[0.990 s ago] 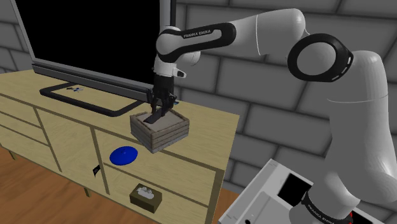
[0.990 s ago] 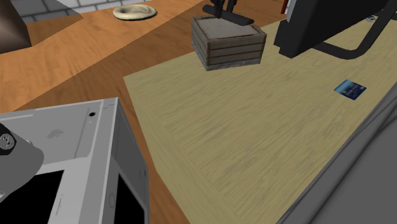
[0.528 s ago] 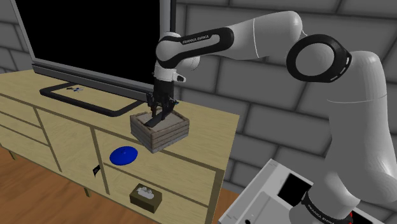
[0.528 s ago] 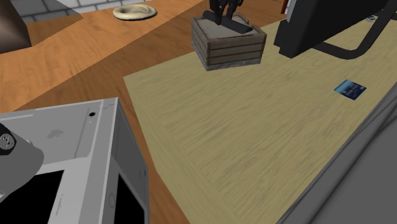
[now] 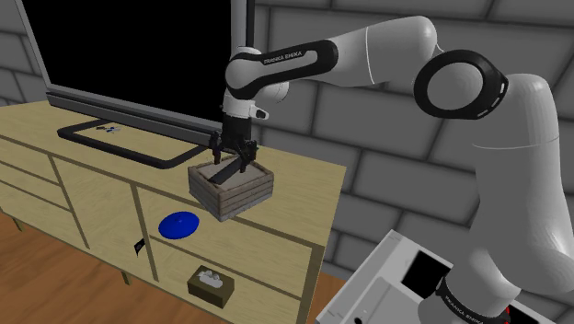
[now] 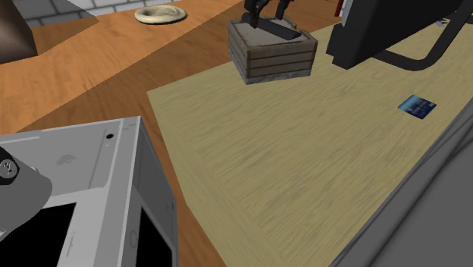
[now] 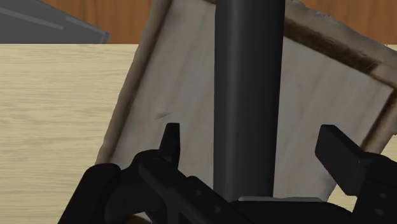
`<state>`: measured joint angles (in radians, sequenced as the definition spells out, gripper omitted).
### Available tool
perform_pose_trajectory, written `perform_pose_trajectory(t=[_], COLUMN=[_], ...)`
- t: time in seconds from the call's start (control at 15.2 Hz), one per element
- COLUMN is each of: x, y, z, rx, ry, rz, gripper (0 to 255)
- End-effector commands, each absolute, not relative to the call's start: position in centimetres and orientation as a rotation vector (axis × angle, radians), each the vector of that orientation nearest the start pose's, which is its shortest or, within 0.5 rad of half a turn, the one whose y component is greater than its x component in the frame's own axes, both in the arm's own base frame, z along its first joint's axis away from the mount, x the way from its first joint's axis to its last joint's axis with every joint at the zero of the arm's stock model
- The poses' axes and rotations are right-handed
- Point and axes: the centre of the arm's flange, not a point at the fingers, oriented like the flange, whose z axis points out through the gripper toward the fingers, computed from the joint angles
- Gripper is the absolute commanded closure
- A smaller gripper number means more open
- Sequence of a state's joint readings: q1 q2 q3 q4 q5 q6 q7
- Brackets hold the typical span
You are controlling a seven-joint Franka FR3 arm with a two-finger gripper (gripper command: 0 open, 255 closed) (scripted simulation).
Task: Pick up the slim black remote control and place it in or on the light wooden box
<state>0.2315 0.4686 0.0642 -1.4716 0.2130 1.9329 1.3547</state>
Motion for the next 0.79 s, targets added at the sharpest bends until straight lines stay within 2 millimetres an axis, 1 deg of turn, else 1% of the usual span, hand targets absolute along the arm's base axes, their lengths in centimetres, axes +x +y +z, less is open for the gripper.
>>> perform_pose_trajectory(t=[0.0,0.2,0.26,0.73], x=[66.0,66.2,66.3,66.3], y=[20.9,20.1,19.8,19.8], z=[41.1,44.9,45.9,45.9], rx=[-2.508,-2.508,-2.508,-2.508], ry=[1.611,1.611,1.611,1.611], rz=[0.258,0.258,0.258,0.258], gripper=[0,0,0,0])
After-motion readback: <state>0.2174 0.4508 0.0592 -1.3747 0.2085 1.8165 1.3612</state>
